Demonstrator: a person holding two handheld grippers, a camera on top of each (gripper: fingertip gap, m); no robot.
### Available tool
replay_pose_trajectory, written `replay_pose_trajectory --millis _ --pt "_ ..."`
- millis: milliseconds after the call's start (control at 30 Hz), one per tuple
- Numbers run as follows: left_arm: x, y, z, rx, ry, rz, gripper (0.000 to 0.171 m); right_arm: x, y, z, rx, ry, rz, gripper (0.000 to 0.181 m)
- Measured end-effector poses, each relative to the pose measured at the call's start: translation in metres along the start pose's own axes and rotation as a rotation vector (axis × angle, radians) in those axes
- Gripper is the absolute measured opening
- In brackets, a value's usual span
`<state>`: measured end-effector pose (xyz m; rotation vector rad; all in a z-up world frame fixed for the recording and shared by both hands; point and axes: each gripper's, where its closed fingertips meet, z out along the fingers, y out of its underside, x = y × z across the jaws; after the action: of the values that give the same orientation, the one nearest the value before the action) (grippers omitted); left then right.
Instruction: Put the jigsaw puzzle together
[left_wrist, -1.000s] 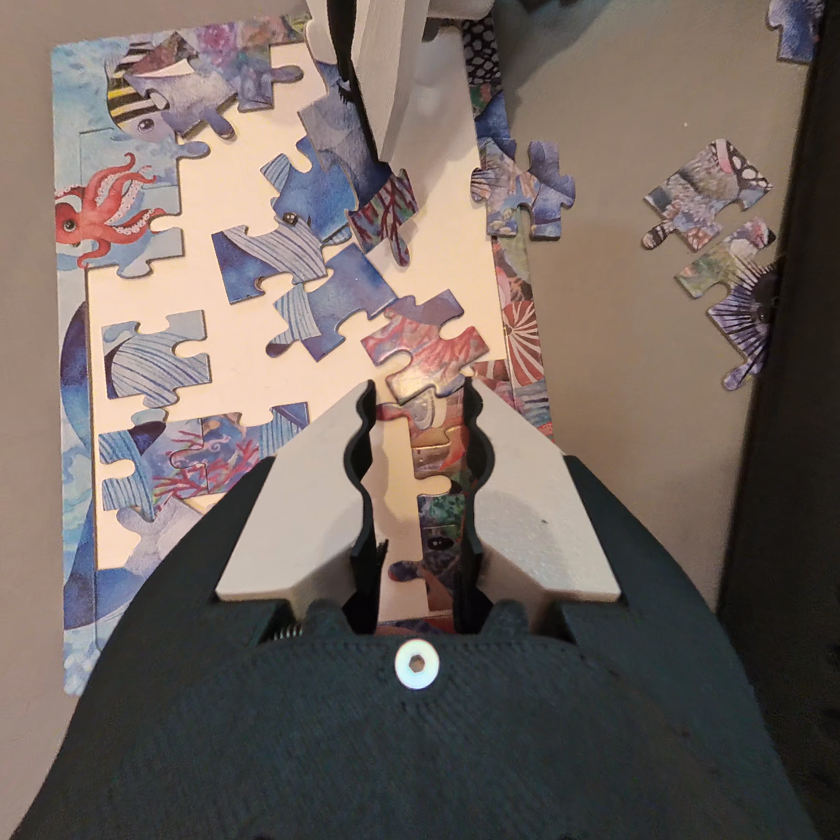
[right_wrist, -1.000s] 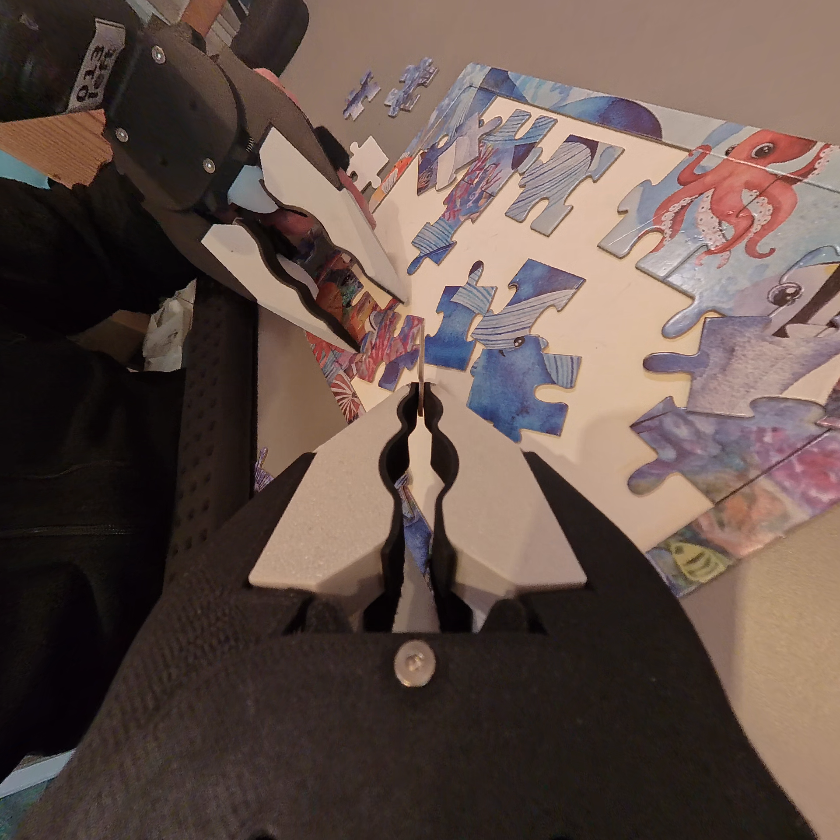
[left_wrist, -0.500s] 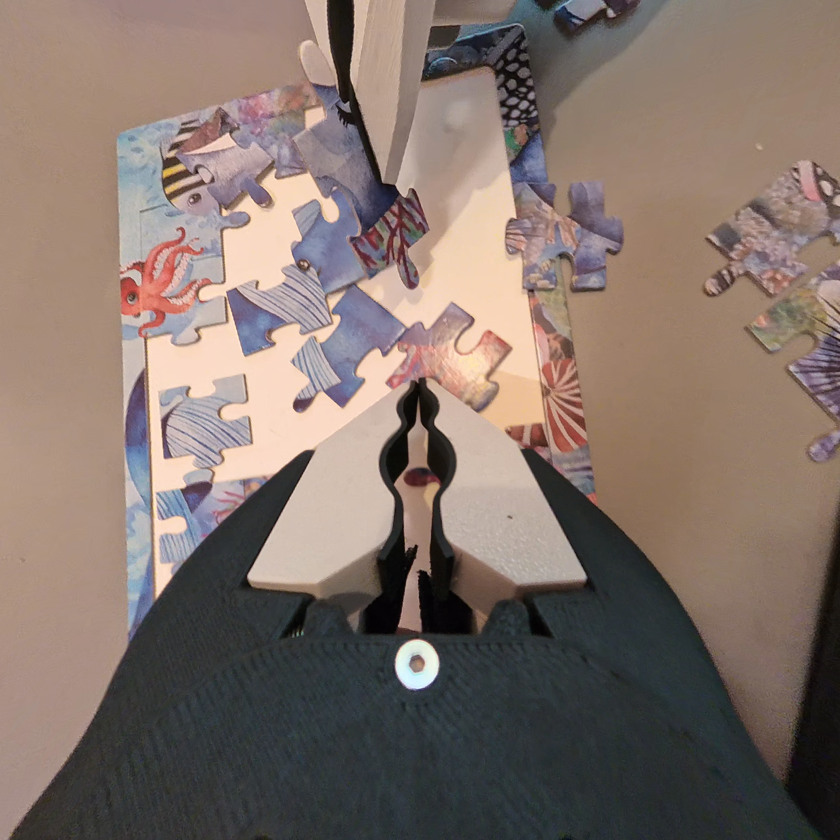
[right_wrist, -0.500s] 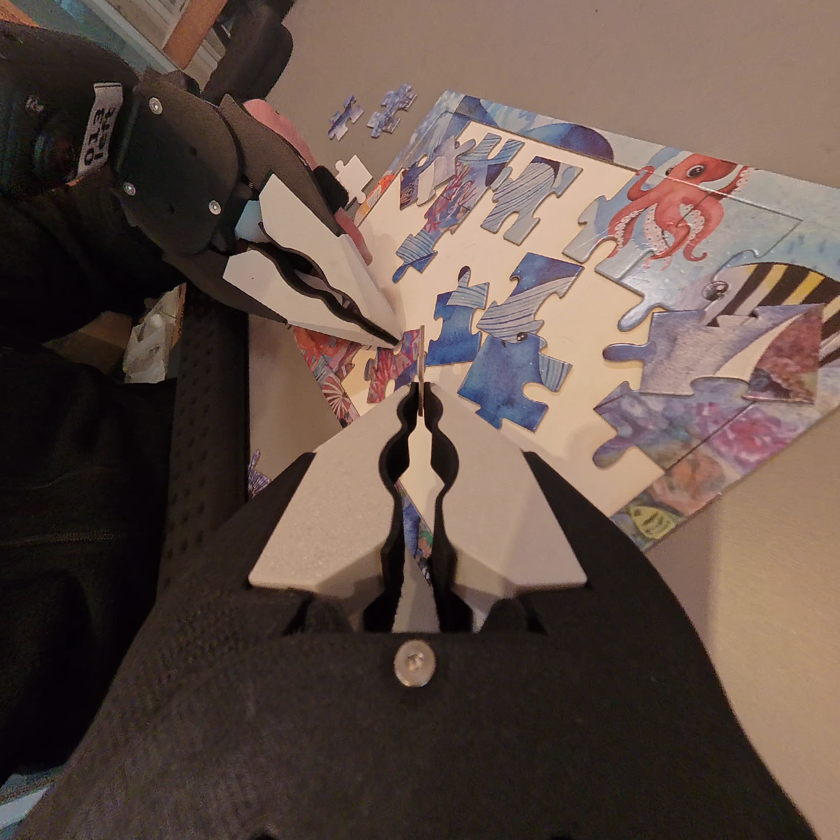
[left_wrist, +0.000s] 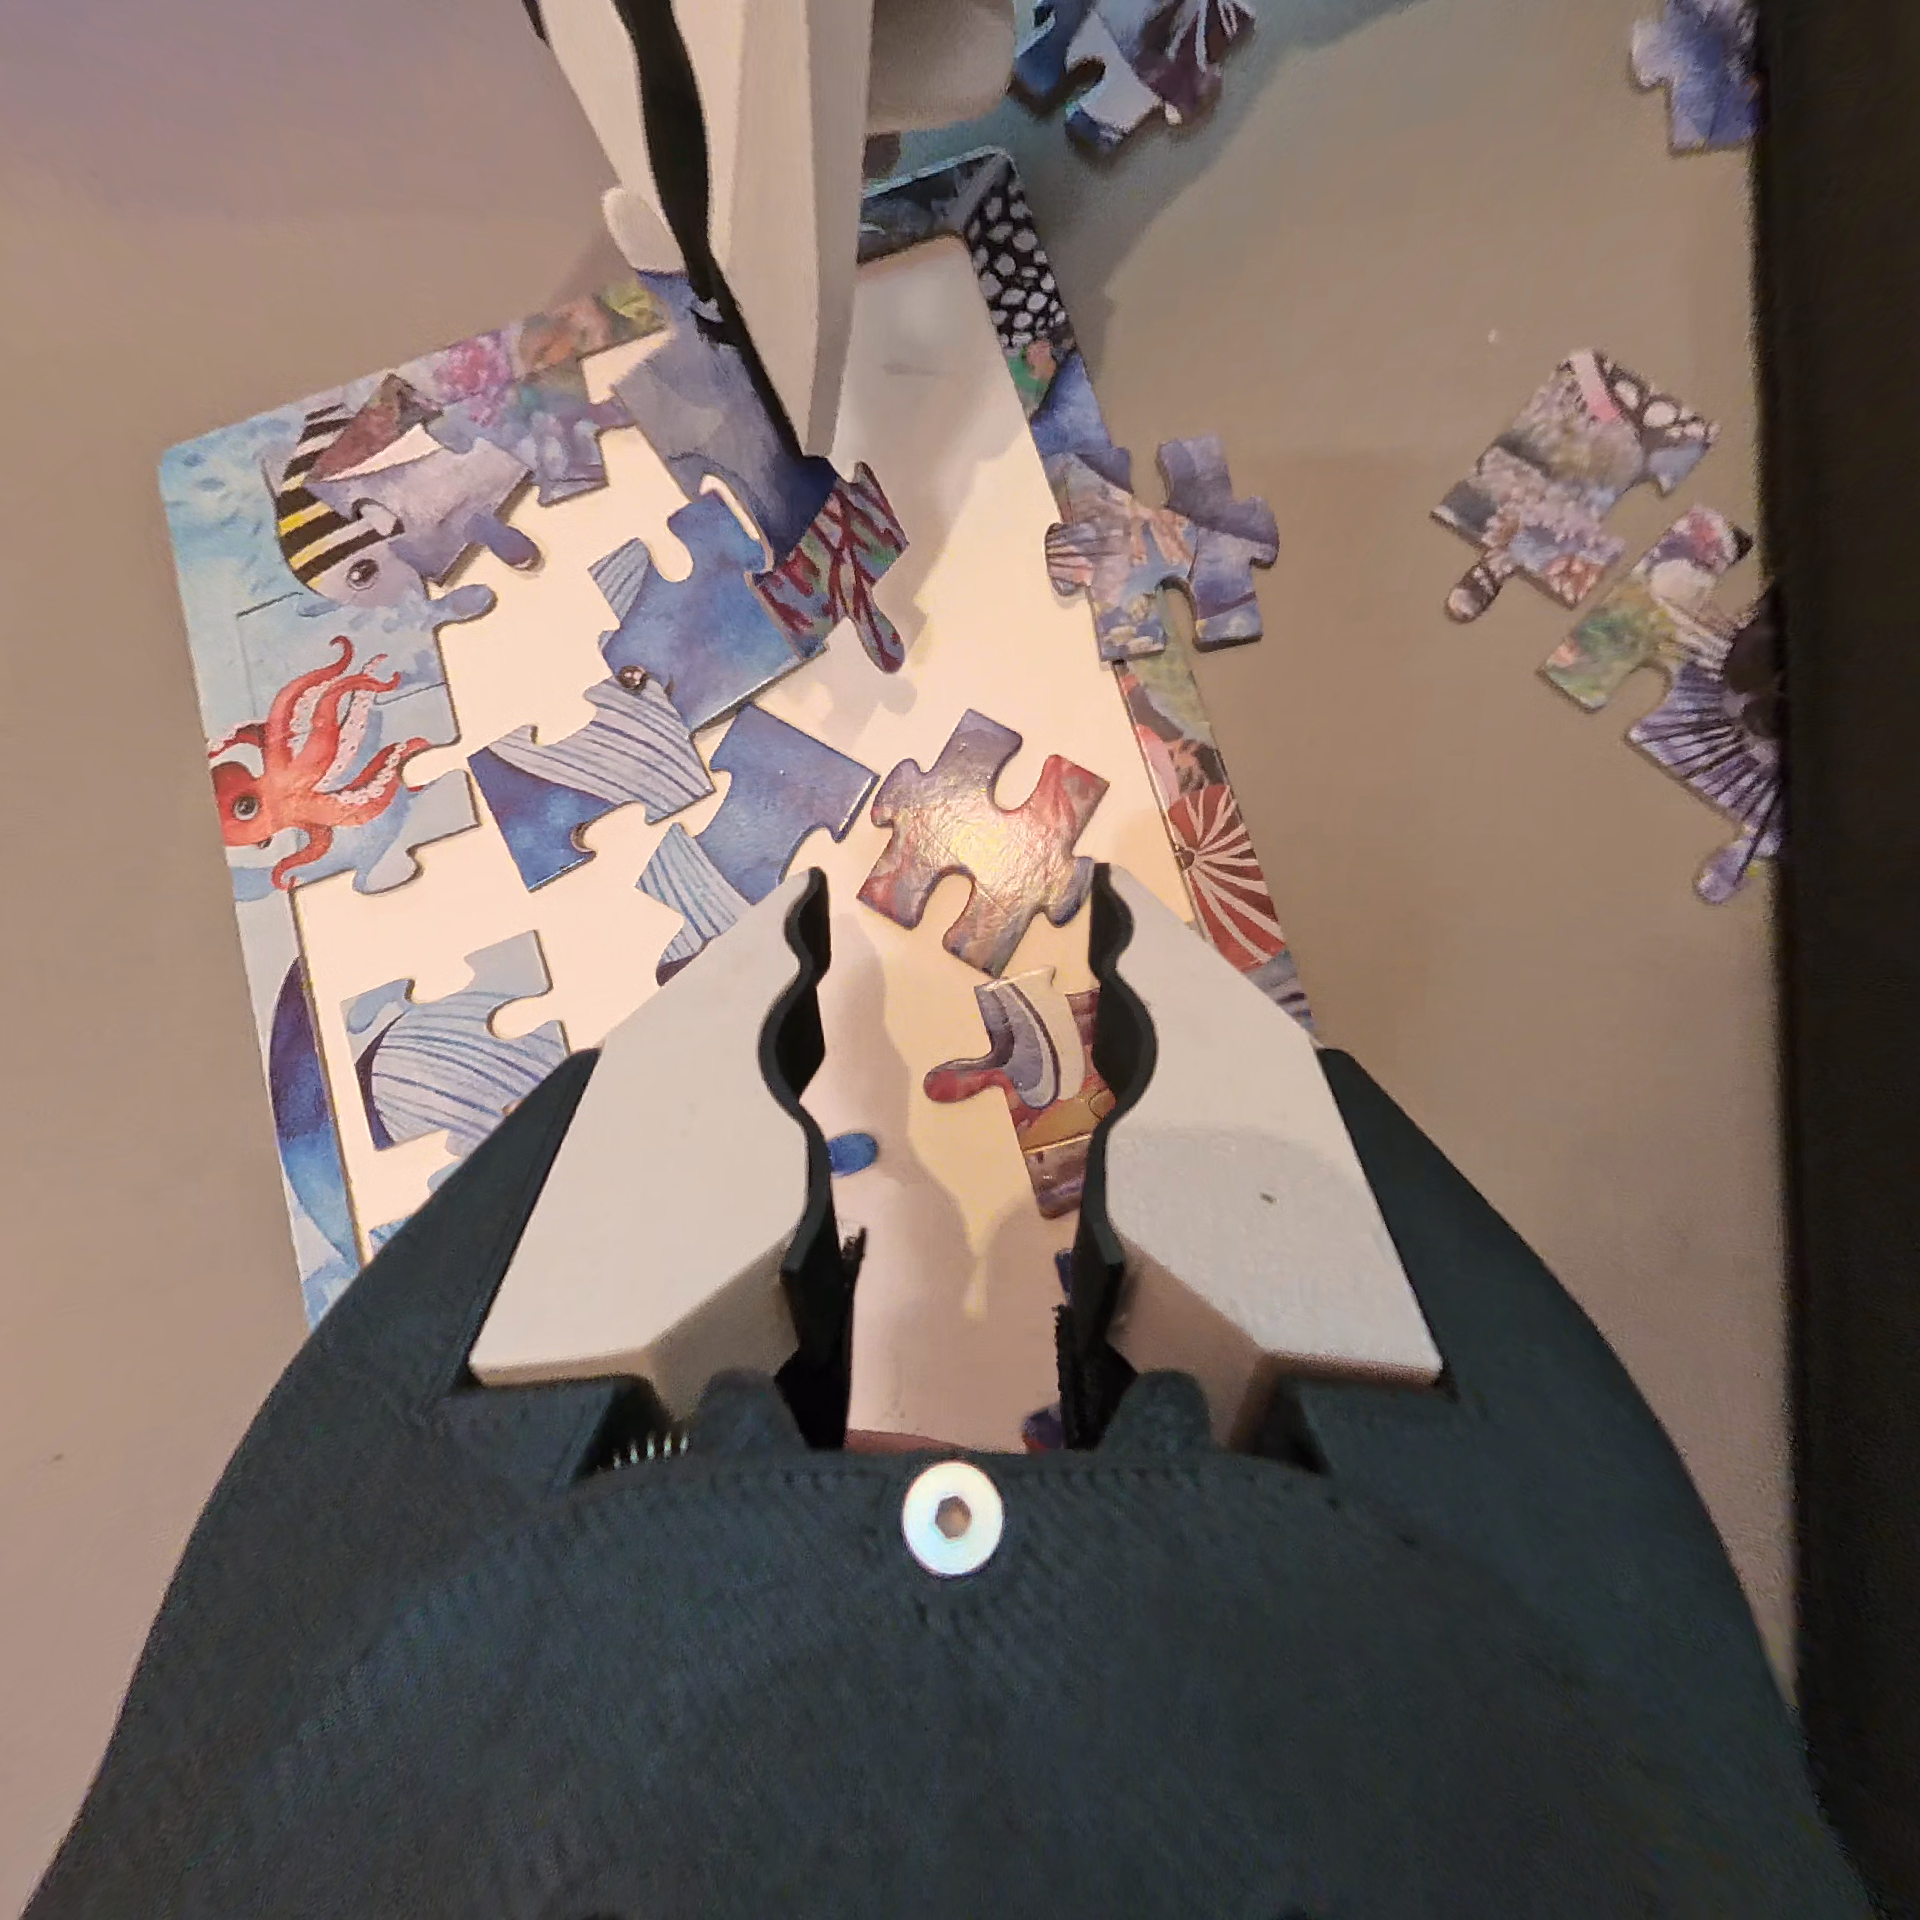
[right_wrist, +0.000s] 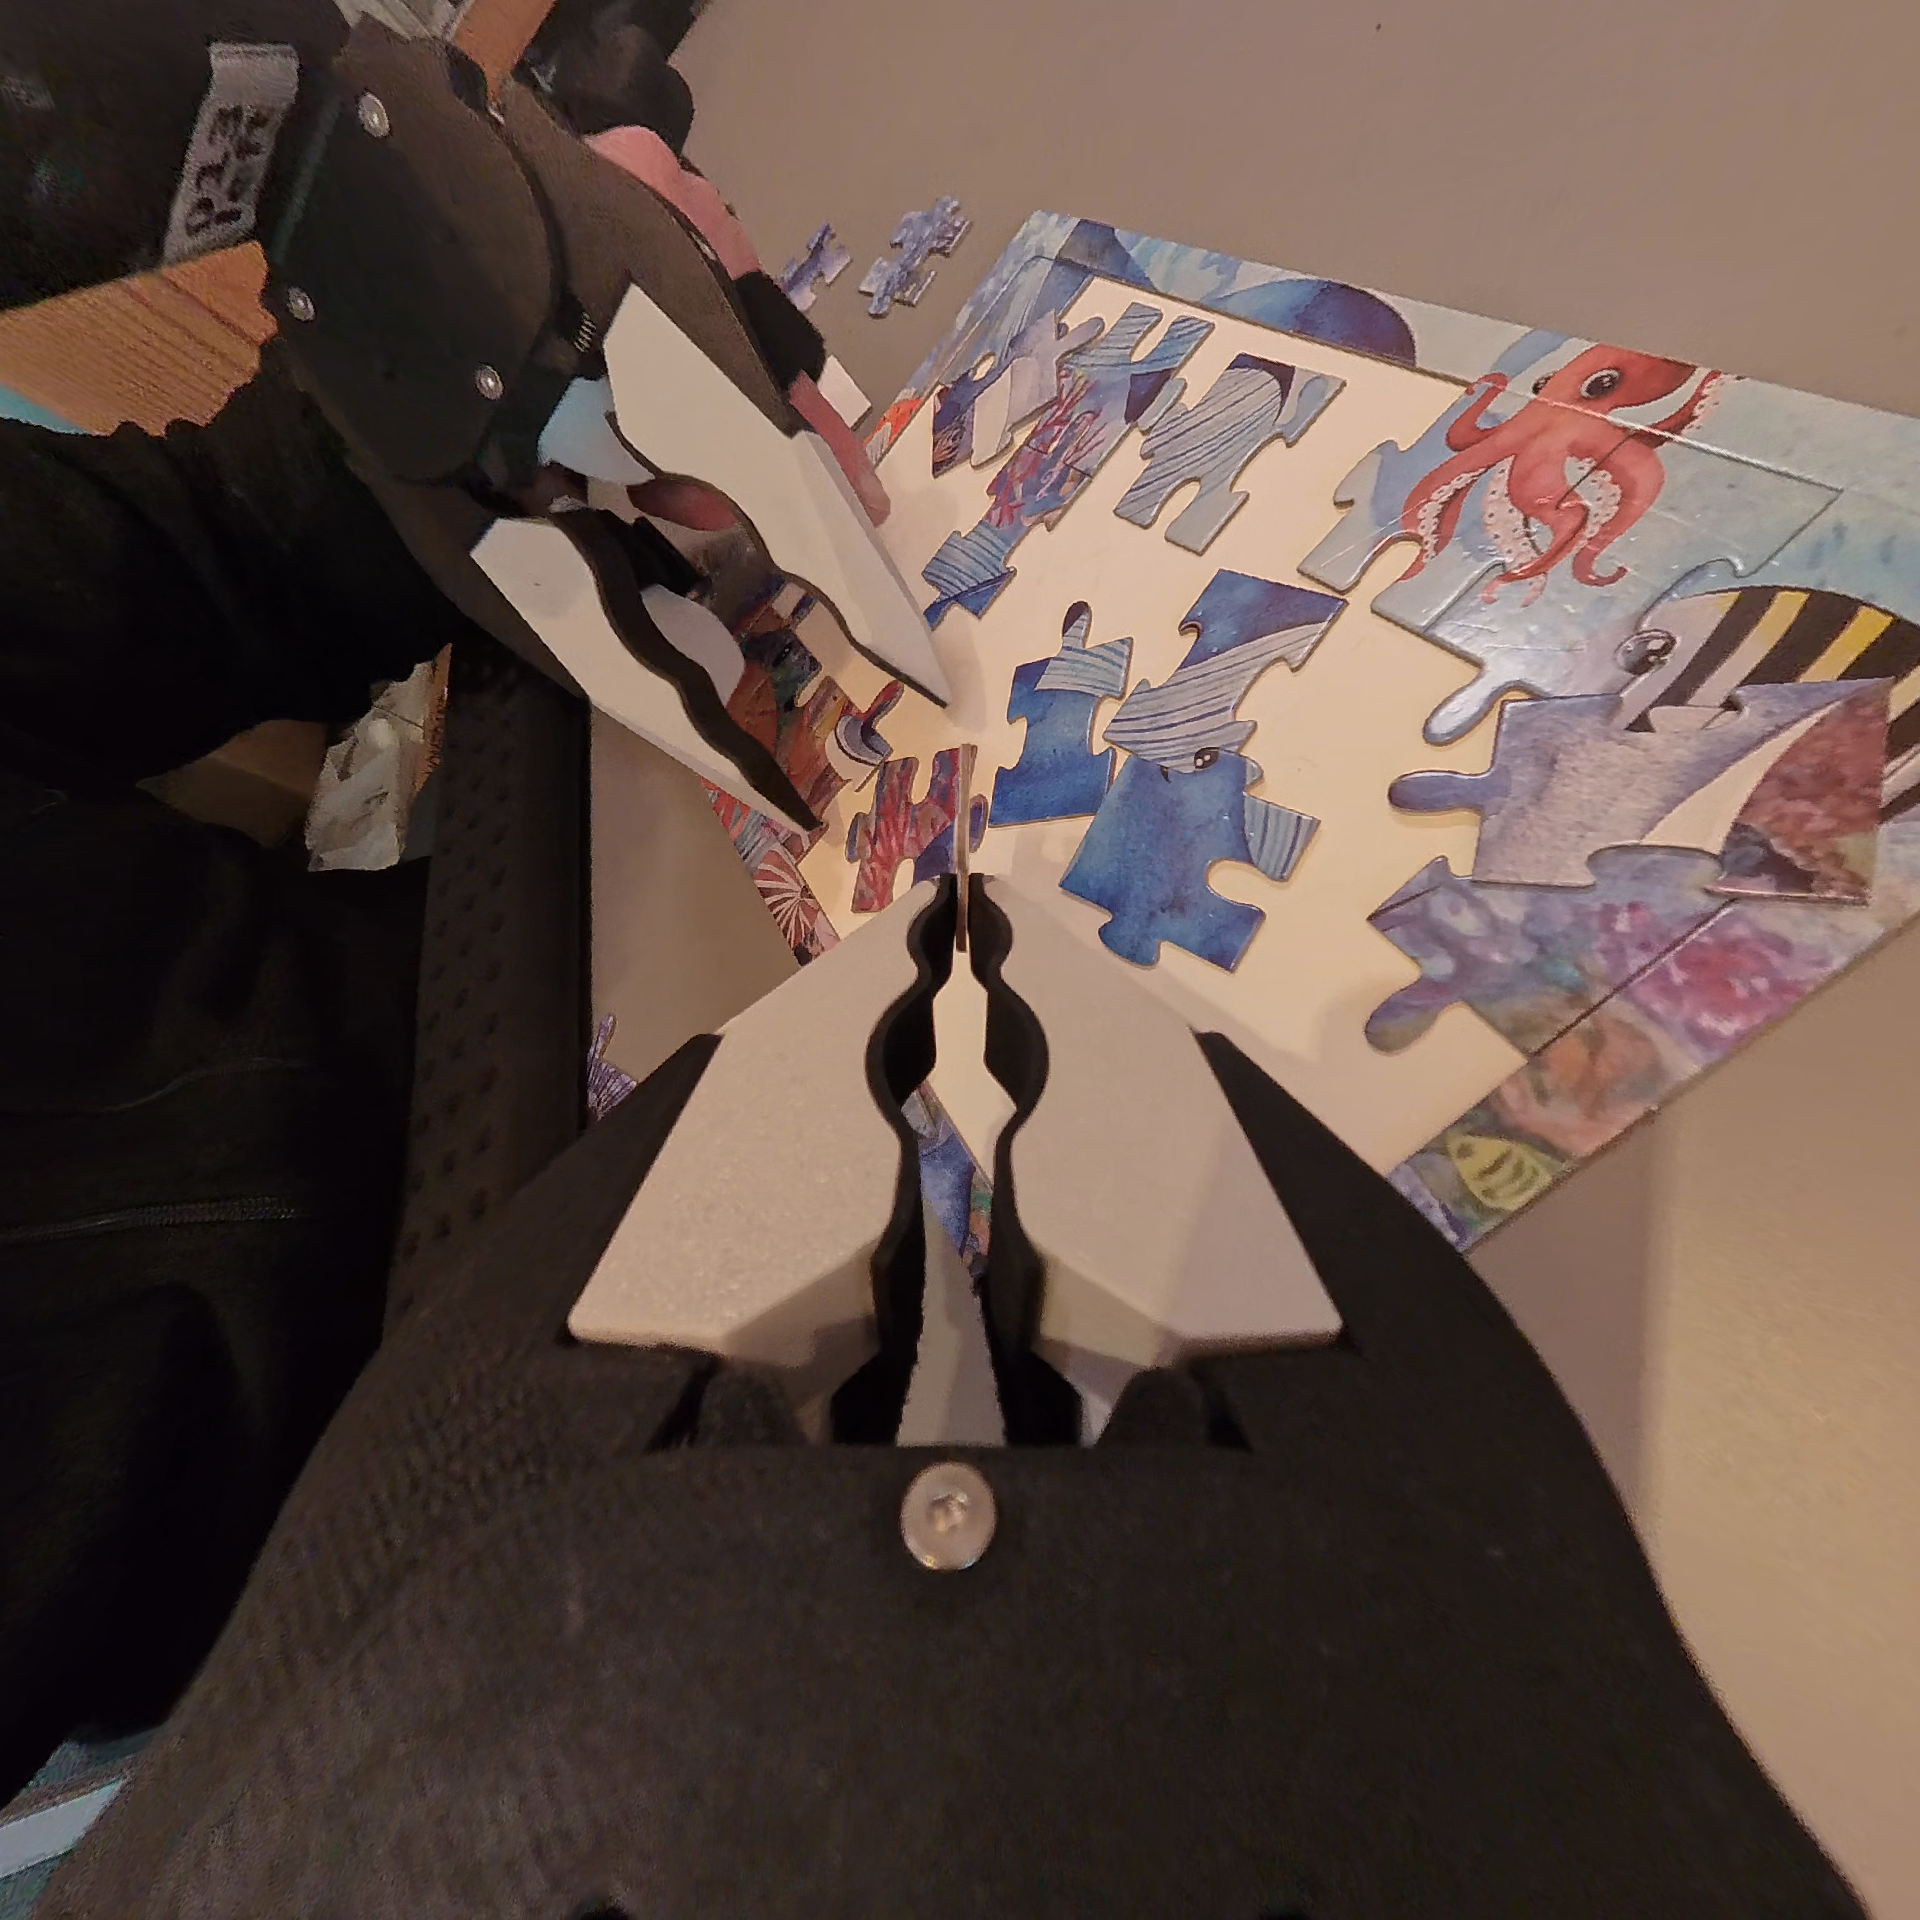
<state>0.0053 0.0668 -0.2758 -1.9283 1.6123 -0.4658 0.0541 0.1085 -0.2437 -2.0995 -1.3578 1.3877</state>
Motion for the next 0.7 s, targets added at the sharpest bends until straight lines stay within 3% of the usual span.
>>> replay_pose_trajectory --millis 67,400,700 --pt "0.002 0.007 0.008 -0.036 0.005 0.021 0.048 0.0 0.0 0.0 -0.001 -0.004 0.003 0.0" --pt "-0.012 -0.009 0.021 0.009 -0.091 -0.043 0.045 0.006 -0.005 -0.01 0.032 0.016 0.013 0.0" --pt "-0.039 -0.021 0.034 -0.044 -0.199 -0.094 0.026 0.017 -0.007 -0.018 0.064 0.057 0.029 0.0"
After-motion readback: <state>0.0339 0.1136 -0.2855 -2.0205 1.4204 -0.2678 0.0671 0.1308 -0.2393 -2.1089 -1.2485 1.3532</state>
